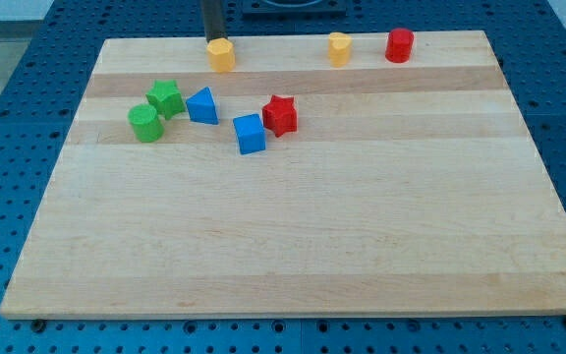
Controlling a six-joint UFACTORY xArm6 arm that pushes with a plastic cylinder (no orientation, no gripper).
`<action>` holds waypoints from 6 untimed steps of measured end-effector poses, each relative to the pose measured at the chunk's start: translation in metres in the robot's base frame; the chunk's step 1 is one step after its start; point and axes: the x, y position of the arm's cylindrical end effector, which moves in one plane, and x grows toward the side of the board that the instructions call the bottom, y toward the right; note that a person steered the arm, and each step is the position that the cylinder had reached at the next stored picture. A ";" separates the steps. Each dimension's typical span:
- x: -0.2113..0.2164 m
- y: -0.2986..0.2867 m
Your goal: Place your hand to the right of the red star
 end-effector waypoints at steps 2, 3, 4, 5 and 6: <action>0.013 0.111; 0.048 0.101; 0.075 0.092; 0.130 0.160; 0.185 0.176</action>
